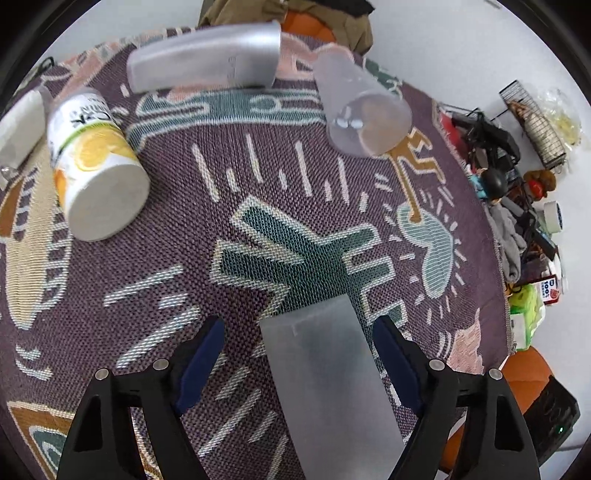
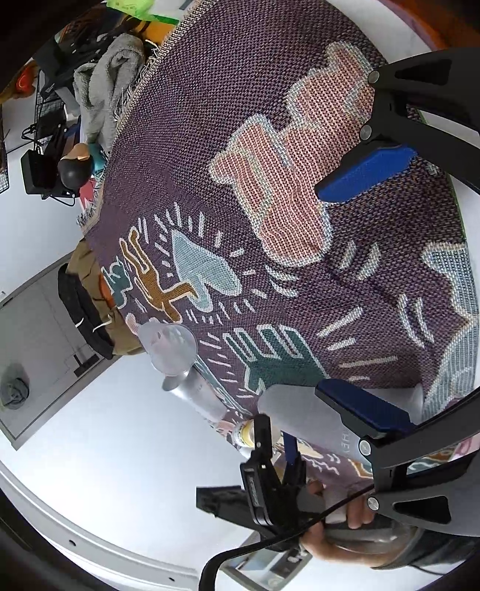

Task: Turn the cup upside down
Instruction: 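Grasp the frosted cup with the left tool while the right tool releases it, then carry the frosted cup with the left tool and lower it rim-down onto the blanket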

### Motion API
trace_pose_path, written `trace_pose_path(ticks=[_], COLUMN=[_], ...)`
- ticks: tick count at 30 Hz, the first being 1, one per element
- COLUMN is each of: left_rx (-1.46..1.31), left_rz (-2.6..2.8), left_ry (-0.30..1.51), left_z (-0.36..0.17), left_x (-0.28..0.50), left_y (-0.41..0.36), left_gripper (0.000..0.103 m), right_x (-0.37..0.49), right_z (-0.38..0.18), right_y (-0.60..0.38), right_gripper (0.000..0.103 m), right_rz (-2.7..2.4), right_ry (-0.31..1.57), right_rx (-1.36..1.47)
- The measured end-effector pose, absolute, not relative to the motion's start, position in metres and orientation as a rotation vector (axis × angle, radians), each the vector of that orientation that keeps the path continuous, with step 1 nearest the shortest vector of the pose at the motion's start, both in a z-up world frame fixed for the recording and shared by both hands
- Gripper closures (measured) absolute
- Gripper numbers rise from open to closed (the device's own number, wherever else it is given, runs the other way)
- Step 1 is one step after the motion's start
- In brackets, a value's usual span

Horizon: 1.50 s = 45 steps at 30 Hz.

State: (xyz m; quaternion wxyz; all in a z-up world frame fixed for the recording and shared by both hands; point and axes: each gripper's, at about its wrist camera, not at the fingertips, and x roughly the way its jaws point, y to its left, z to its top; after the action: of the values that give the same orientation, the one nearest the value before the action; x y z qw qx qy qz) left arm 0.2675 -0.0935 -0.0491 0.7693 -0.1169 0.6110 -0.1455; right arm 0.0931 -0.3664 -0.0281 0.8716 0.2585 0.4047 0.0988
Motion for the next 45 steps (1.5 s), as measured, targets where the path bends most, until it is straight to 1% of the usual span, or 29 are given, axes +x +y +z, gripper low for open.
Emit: trace_pose_path(ticks=[2, 6, 8, 10, 11, 16, 33, 39, 45], left_rx=[-0.253, -0.225, -0.217, -0.218, -0.214, -0.216, -0.181, -0.117, -0.056], left_rz=[-0.313, -0.306, -0.303, -0.305, -0.306, -0.315, -0.377, -0.356, -0.323], left_ry=[1.354, 1.378, 1.402, 1.410, 1.410, 1.382, 0.990, 0.852, 0.761], left_z=[-0.055, -0.062, -0.068, -0.070, -0.069, -0.061, 0.047, 0.071, 0.082], left_x=[0.272, 0.277, 0.279, 0.279, 0.280, 0.279, 0.227, 0.200, 0.181], left_y=[-0.098, -0.105, -0.109, -0.111, -0.112, -0.115, -0.092, -0.089, -0.086], left_gripper=[0.024, 0.025, 0.028, 0.030, 0.037, 0.037, 0.040, 0.041, 0.042], right_x=[0.094, 0.094, 0.094, 0.095, 0.095, 0.096, 0.095, 0.095, 0.096], right_z=[-0.029, -0.030, -0.030, -0.031, -0.031, -0.033, -0.031, -0.031, -0.034], right_y=[-0.367, -0.368, -0.368, -0.368, -0.368, -0.366, -0.363, -0.361, -0.357], right_gripper=[0.006, 0.006, 0.006, 0.006, 0.006, 0.006, 0.006, 0.006, 0.006], right_rz=[0.206, 0.204, 0.204, 0.206, 0.208, 0.208, 0.204, 0.203, 0.208], right_ry=[0.848, 0.851, 0.852, 0.854, 0.856, 0.861, 0.858, 0.856, 0.866], right_rx=[0.542, 0.550, 0.553, 0.554, 0.555, 0.555, 0.535, 0.523, 0.513])
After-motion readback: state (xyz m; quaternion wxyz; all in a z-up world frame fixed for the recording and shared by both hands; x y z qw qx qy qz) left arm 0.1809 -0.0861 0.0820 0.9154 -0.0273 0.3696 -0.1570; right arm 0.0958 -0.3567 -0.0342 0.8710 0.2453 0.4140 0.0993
